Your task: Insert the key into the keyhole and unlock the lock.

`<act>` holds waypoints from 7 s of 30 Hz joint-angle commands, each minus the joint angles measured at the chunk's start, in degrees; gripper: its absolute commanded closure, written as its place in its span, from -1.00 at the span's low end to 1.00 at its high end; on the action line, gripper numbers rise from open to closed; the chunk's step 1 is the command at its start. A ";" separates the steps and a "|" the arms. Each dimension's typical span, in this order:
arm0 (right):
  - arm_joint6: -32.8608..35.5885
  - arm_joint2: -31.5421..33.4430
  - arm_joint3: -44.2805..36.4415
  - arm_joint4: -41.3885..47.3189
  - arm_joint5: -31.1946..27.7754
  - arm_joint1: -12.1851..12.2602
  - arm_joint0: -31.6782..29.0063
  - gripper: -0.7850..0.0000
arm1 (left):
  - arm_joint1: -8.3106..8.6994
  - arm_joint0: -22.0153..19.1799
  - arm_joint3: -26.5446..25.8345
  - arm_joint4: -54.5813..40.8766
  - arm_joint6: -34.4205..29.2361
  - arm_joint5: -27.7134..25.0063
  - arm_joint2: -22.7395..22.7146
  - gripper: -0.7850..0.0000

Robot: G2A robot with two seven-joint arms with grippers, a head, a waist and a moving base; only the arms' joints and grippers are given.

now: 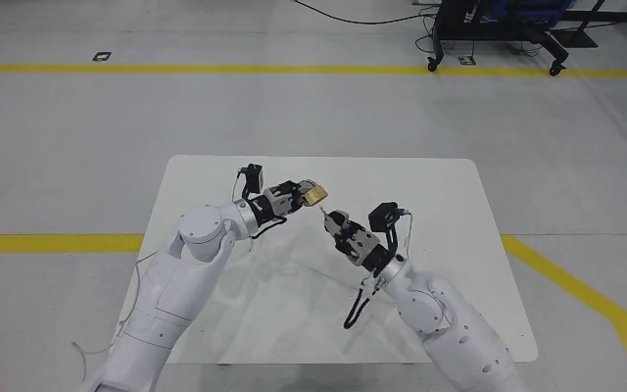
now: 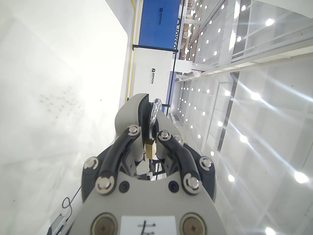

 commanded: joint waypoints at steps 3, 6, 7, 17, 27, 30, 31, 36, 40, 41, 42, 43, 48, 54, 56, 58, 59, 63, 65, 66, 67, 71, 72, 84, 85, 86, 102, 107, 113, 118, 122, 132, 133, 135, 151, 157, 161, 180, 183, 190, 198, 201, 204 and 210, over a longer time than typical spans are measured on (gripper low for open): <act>14.75 3.31 2.71 19.73 -3.18 0.75 1.74 1.00 | 0.11 0.41 -0.54 0.55 -0.54 -1.58 -0.31 1.00; 17.79 4.32 3.81 23.35 -3.33 0.97 2.25 1.00 | 0.18 0.51 -0.90 1.75 -1.04 -2.09 -0.06 1.00; 18.36 4.42 4.17 24.35 -2.89 0.99 2.34 1.00 | 0.18 0.54 -0.96 1.92 -1.33 -2.10 0.14 1.00; 20.56 3.48 4.62 26.41 -0.56 0.90 4.04 1.00 | 0.06 0.13 -0.77 4.10 -0.52 -1.89 1.17 1.00; 19.76 2.48 5.74 27.08 0.35 0.64 5.13 1.00 | 0.13 0.67 -1.75 5.76 0.05 -2.49 1.26 1.00; 20.08 2.52 6.07 28.37 0.07 0.62 5.27 1.00 | 0.15 0.80 -2.04 6.49 0.36 -2.95 1.31 1.00; 20.09 2.57 6.22 28.63 0.14 0.62 5.33 1.00 | 0.15 0.87 -2.12 6.56 0.41 -3.08 1.31 1.00; 19.96 2.53 6.78 30.27 0.97 0.52 5.59 1.00 | 0.17 1.14 -2.58 7.21 0.62 -3.73 1.25 1.00; 20.61 2.26 7.50 32.59 1.18 0.40 6.00 1.00 | 0.17 1.22 -2.93 7.74 0.60 -4.04 1.37 1.00; 20.54 2.17 7.70 33.07 1.41 0.35 6.14 1.00 | 0.16 1.26 -2.97 7.84 0.64 -4.14 1.40 1.00; 20.37 2.11 7.96 33.22 1.72 0.31 6.30 1.00 | 0.16 1.28 -3.03 7.95 0.80 -4.21 1.41 1.00; 20.21 1.98 8.09 33.45 1.94 0.26 6.40 1.00 | 0.15 1.33 -3.09 8.01 0.90 -4.31 1.43 1.00; 19.28 1.37 8.31 33.72 2.95 0.03 6.80 1.00 | 0.11 1.53 -3.34 8.51 1.57 -4.66 1.44 1.00; 17.76 0.58 7.35 32.75 3.26 -0.19 6.65 1.00 | 0.05 1.68 -3.47 8.73 2.58 -4.31 1.33 1.00; 17.73 0.31 7.15 32.76 3.33 -0.25 6.66 1.00 | 0.03 1.74 -3.55 8.79 2.82 -4.39 1.26 1.00; 17.59 0.09 7.14 32.83 3.42 -0.32 6.71 1.00 | 0.02 1.81 -3.61 8.78 2.90 -4.47 1.21 1.00; 17.52 0.00 7.16 32.94 3.49 -0.36 6.76 1.00 | 0.02 1.84 -3.63 8.83 2.90 -4.52 1.20 1.00; 16.48 -0.15 7.26 32.94 3.83 -0.50 6.80 1.00 | -0.03 1.96 -3.58 8.35 2.91 -4.57 1.06 1.00; 15.37 -0.19 7.12 32.58 3.92 -0.57 6.62 1.00 | -0.06 1.99 -3.57 8.11 3.11 -4.36 0.99 1.00; 14.63 -0.19 7.01 32.39 3.93 -0.62 6.47 1.00 | -0.07 1.99 -3.59 8.20 3.15 -4.20 1.02 1.00; 13.87 -0.21 6.81 32.15 3.91 -0.66 6.29 1.00 | -0.09 2.02 -3.60 7.95 3.28 -4.04 0.97 1.00; 11.93 -0.32 5.88 31.97 4.36 -0.81 5.43 1.00 | -0.19 2.07 -3.59 7.45 3.76 -3.52 0.96 1.00; 11.62 -0.36 5.61 31.73 4.54 -0.83 5.27 1.00 | -0.21 2.05 -3.55 7.36 3.83 -3.46 0.93 1.00; 9.19 -1.32 4.66 31.22 5.57 -1.32 4.71 1.00 | -0.34 2.07 -3.32 6.10 3.90 -3.16 0.41 1.00; 8.83 -1.33 4.70 31.54 5.54 -1.38 4.68 1.00 | -0.34 2.07 -3.33 6.07 3.90 -3.21 0.35 1.00; 8.49 -1.32 4.80 31.84 5.49 -1.44 4.66 1.00 | -0.34 2.09 -3.33 6.06 3.89 -3.25 0.30 1.00; 5.11 -1.16 5.51 34.65 6.14 -2.19 4.38 1.00 | -0.48 2.40 -3.43 5.72 4.22 -3.70 0.05 1.00; 3.79 -1.65 5.29 33.58 7.22 -2.48 4.57 1.00 | -0.56 2.45 -3.29 5.50 4.26 -3.30 0.23 1.00; 2.18 -2.42 5.00 31.76 7.97 -2.82 4.59 1.00 | -0.73 2.30 -2.82 4.61 5.02 -1.91 0.32 1.00; -2.07 -2.49 4.37 28.23 8.64 -3.07 3.97 1.00 | -0.88 2.35 -2.61 3.54 6.34 -1.18 0.02 1.00; -7.62 -2.31 3.44 27.59 9.11 -3.45 2.62 1.00 | -1.01 2.72 -2.91 2.72 7.56 -2.13 -0.32 1.00; -11.61 -3.15 2.94 27.95 8.29 -4.17 1.82 1.00 | -1.19 3.70 -3.86 -1.20 6.00 -5.65 -1.49 1.00; -11.61 -3.15 2.94 27.95 8.29 -4.17 1.82 1.00 | -1.18 3.72 -3.75 -1.57 5.52 -5.79 -1.61 1.00; -11.61 -3.15 2.94 27.95 8.29 -4.17 1.82 1.00 | -1.18 3.72 -3.75 -1.57 5.52 -5.79 -1.61 1.00; -27.29 -6.79 0.68 0.62 12.23 -5.17 0.93 1.00 | -1.06 3.84 -4.22 2.73 6.80 -1.52 -0.81 1.00; -32.30 -11.16 3.89 -10.73 18.28 -6.36 2.53 1.00 | -1.07 3.72 -4.10 2.59 6.47 -1.24 -0.96 1.00; -33.97 -12.53 5.75 -14.60 20.51 -6.94 3.16 1.00 | -1.07 3.83 -4.17 2.44 6.53 -1.34 -1.20 1.00; -13.37 -5.61 4.42 18.95 5.86 -6.98 -1.08 1.00 | -1.11 4.55 -5.03 2.81 7.00 -4.13 -1.83 1.00; -7.18 -2.96 4.19 26.71 5.40 -6.58 -1.34 1.00 | -1.09 4.69 -5.21 3.54 6.99 -4.90 -1.81 1.00; -6.46 -3.04 3.60 31.40 5.65 -6.93 -1.52 1.00 | -1.19 4.55 -5.05 4.86 7.12 -4.91 -1.01 1.00; -7.85 -3.81 3.33 30.47 6.40 -7.42 -0.68 1.00 | -1.23 4.45 -4.84 5.20 6.99 -4.47 -0.96 1.00; -8.47 -3.90 3.08 29.50 6.47 -7.51 -0.83 1.00 | -1.25 4.42 -4.86 5.30 7.08 -4.29 -0.97 1.00; -8.96 -3.93 2.97 28.87 6.69 -7.61 -0.92 1.00 | -1.26 4.40 -4.85 5.37 7.00 -4.18 -0.98 1.00; -10.11 -4.35 3.05 27.56 8.04 -7.91 -0.66 1.00 | -1.29 4.40 -4.88 5.56 7.01 -3.96 -0.97 1.00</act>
